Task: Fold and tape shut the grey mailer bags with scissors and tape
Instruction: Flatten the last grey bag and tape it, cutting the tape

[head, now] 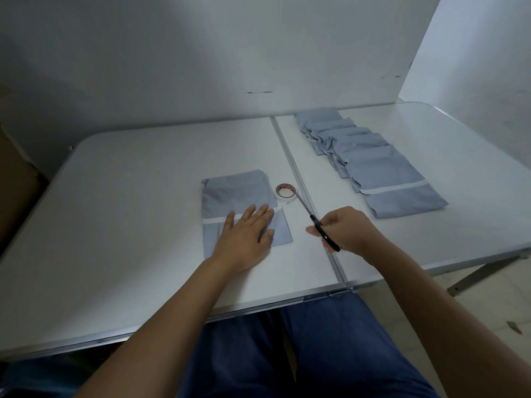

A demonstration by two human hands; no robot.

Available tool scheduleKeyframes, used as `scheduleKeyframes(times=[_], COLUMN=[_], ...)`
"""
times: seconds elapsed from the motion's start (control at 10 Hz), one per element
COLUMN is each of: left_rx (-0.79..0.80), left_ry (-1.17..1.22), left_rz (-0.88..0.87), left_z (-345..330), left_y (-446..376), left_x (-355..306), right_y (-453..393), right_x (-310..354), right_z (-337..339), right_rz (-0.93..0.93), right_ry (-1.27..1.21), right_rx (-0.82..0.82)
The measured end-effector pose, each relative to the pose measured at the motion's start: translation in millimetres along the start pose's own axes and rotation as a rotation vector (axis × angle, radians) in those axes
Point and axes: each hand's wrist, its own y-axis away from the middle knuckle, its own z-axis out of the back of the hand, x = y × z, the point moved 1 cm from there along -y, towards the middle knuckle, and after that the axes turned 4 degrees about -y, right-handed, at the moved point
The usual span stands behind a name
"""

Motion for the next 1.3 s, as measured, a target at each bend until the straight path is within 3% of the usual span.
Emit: scheduleKeyframes(times=[0.2, 0.5, 0.7, 0.8, 0.9, 1.2, 1.3], left_rx=[0.026, 0.02, 0.023, 0.02, 0.021, 0.032, 0.036], left_ry=[0.02, 0.029, 0.035, 0.033, 0.045, 0.038, 0.048], left_rz=[0.002, 0.002, -0.006, -0.008, -0.008, -0.035, -0.028], left_z=[1, 3, 3, 2, 4, 13, 9], left_y=[0, 0, 1, 1, 1, -3, -2], left_x=[0, -1, 0, 1, 0, 7, 8], right_y=[-38, -91, -108, -106, -100, -114, -133], right_x=[-6, 16, 26, 31, 36, 38, 43], right_z=[2, 9, 17, 16, 3, -10, -13], right_rz=[0.013, 0.103, 0.035, 0.269, 0.461, 0.458, 0.441], right_ry=[0.123, 0.623, 0.342, 0.425, 0.442, 0.486, 0.367], right_rx=[-0.237, -0.297, -0.031, -0.129, -0.071, -0.049, -0.174])
